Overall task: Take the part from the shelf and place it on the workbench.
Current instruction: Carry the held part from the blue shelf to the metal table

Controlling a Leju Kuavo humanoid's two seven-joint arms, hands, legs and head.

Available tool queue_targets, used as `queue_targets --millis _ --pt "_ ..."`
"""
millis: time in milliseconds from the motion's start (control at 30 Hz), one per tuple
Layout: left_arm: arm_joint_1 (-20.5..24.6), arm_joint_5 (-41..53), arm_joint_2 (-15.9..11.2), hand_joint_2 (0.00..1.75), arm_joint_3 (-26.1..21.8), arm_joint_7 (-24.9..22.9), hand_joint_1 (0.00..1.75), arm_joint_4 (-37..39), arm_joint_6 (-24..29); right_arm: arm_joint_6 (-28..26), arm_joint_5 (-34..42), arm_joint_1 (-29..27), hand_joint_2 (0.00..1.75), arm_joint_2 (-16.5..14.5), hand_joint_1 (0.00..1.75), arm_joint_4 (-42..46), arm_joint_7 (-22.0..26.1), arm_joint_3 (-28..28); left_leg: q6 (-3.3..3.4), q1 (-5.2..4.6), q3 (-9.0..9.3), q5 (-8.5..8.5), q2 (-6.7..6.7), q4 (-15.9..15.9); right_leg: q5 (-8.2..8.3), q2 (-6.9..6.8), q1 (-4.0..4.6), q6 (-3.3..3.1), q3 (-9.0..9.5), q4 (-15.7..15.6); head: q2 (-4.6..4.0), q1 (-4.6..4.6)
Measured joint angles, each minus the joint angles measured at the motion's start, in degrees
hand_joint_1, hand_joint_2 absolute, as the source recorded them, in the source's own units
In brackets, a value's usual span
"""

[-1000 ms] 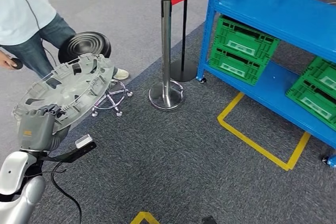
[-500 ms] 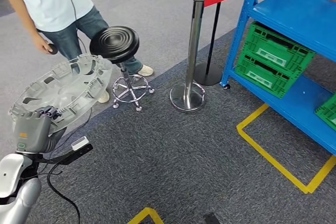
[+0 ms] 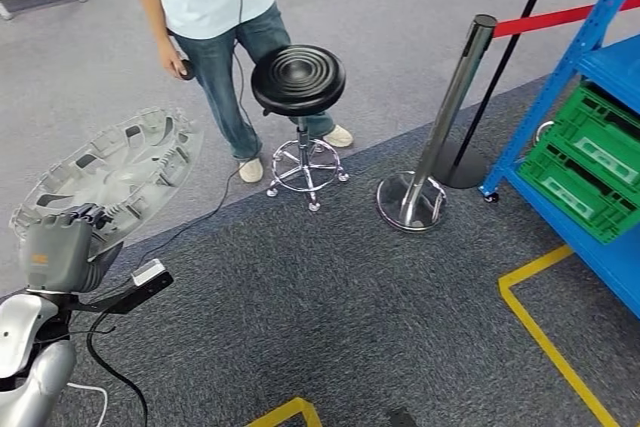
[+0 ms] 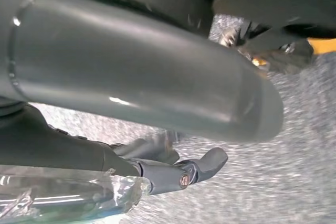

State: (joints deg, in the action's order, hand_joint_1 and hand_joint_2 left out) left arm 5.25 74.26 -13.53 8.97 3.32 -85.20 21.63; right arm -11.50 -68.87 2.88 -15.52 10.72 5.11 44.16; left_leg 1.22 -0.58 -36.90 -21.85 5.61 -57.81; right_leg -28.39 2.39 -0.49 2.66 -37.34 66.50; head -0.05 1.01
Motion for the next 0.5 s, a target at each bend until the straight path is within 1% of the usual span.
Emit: queue_targets --millis 33,67,100,133,167,200,233,267,300,333,367,400,433,467,500 --pt "-0.01 -0.05 -0.01 1.75 -0.03 0.0 1.75 -0.01 0.03 0.09 0.01 0.04 0.0 -0.01 0.0 -0.01 0.0 -0.01 -0.21 0.03 -0.06 -0.05 0.81 -0.16 1.29 1.26 -0.17 -0.11 1.59 -3.33 0.0 0.04" --pt "-0.01 -0.12 -0.03 1.75 -0.07 0.0 1.75 -0.02 0.07 0.15 0.01 0.06 0.0 -0.01 0.0 -0.01 0.0 -0.02 -0.51 0.11 -0.21 -0.02 1.48 -0.26 1.76 2.22 -0.25 -0.21 2.58 -5.28 0.01 0.07" --pt "-0.07 -0.21 -0.07 1.75 -0.14 0.0 1.75 -0.03 0.12 0.21 0.03 0.06 0.0 -0.02 0.0 -0.01 -0.02 -0.02 -0.89 0.25 -0.4 0.09 2.13 -0.29 1.6 2.52 -0.2 -0.38 3.03 -5.94 0.01 0.09" --pt "-0.21 -0.29 -0.14 1.75 -0.22 0.0 1.75 -0.04 0.15 0.26 0.06 0.07 0.0 -0.02 0.0 0.0 -0.04 -0.02 -1.28 0.47 -0.55 0.23 2.76 -0.2 1.61 2.03 -0.05 -0.58 3.29 -6.15 0.01 0.09" --pt "-0.41 -0.35 -0.25 1.75 -0.29 0.0 1.75 -0.04 0.17 0.3 0.07 0.1 0.0 -0.04 0.0 0.01 -0.07 -0.02 -1.64 0.65 -0.66 0.32 3.17 -0.09 1.73 1.4 -0.01 -0.91 3.42 -6.35 0.01 0.04" --pt "-0.62 -0.4 -0.37 1.75 -0.37 0.0 1.75 -0.04 0.18 0.31 0.08 0.13 0.0 -0.05 0.0 0.01 -0.08 -0.01 -1.97 0.63 -0.84 0.12 2.61 -0.33 1.87 0.79 -0.02 -1.27 3.66 -6.63 0.01 0.13" --pt "-0.74 -0.44 -0.49 1.75 -0.42 0.0 1.75 -0.04 0.18 0.31 0.08 0.18 0.0 -0.07 0.0 0.01 -0.07 -0.02 -2.26 0.54 -1.4 -0.62 1.2 -1.43 1.99 0.12 -0.09 -1.58 3.92 -6.96 0.01 0.36" --pt "-0.77 -0.48 -0.56 1.75 -0.44 0.02 1.75 -0.04 0.19 0.31 0.07 0.18 0.0 -0.09 0.0 0.01 -0.06 -0.02 -2.53 0.47 -2.5 -1.91 -0.73 -3.7 2.04 -0.6 -0.15 -1.86 4.17 -7.25 0.01 0.58" --pt "-0.74 -0.52 -0.56 1.75 -0.46 0.04 1.75 -0.04 0.2 0.32 0.07 0.14 0.0 -0.08 0.0 0.01 -0.06 -0.02 -2.82 0.43 -4.13 -3.58 -2.8 -7.06 1.98 -1.34 -0.07 -2.04 4.34 -7.36 0.01 0.83" --pt "-0.72 -0.55 -0.56 1.75 -0.46 0.07 1.75 -0.04 0.22 0.32 0.07 0.06 0.0 -0.07 0.0 0.01 -0.07 -0.02 -3.11 0.59 -6.04 -5.18 -4.07 -10.86 1.87 -2.18 -0.01 -2.14 4.46 -7.4 0.01 0.95" --pt "-0.74 -0.57 -0.53 1.75 -0.47 0.09 1.75 -0.04 0.23 0.33 0.07 -0.01 0.0 -0.06 0.0 0.01 -0.08 -0.01 -3.33 0.78 -7.62 -6.21 -4.66 -13.92 1.73 -2.97 0.01 -2.19 4.53 -7.4 0.01 0.96" --pt "-0.83 -0.62 -0.52 1.75 -0.49 0.11 1.75 -0.04 0.23 0.33 0.07 -0.03 0.0 -0.05 0.0 0.01 -0.09 0.01 -3.52 1.01 -8.34 -6.18 -4.93 -15.26 1.58 -3.78 0.0 -2.16 4.64 -7.39 0.01 0.97" --pt "-0.93 -0.67 -0.52 1.75 -0.5 0.11 1.75 -0.04 0.22 0.35 0.07 -0.01 0.0 -0.05 0.0 0.01 -0.1 0.01 -3.68 1.23 -7.93 -5.12 -5.11 -14.42 1.41 -4.54 -0.02 -2.04 4.8 -7.39 0.01 0.97" --pt "-1.0 -0.72 -0.52 1.75 -0.52 0.11 1.75 -0.04 0.21 0.36 0.07 0.02 0.0 -0.05 0.0 0.01 -0.11 0.01 -3.79 1.4 -6.41 -3.33 -5.51 -11.56 1.2 -5.25 -0.06 -1.87 5.03 -7.39 0.01 0.97" --pt "-1.05 -0.79 -0.52 1.75 -0.57 0.11 1.75 -0.04 0.2 0.38 0.07 0.04 0.0 -0.05 0.0 0.01 -0.13 0.01 -3.94 1.45 -4.24 -1.56 -6.83 -7.53 0.92 -5.97 -0.03 -1.57 5.36 -7.39 0.01 0.98"
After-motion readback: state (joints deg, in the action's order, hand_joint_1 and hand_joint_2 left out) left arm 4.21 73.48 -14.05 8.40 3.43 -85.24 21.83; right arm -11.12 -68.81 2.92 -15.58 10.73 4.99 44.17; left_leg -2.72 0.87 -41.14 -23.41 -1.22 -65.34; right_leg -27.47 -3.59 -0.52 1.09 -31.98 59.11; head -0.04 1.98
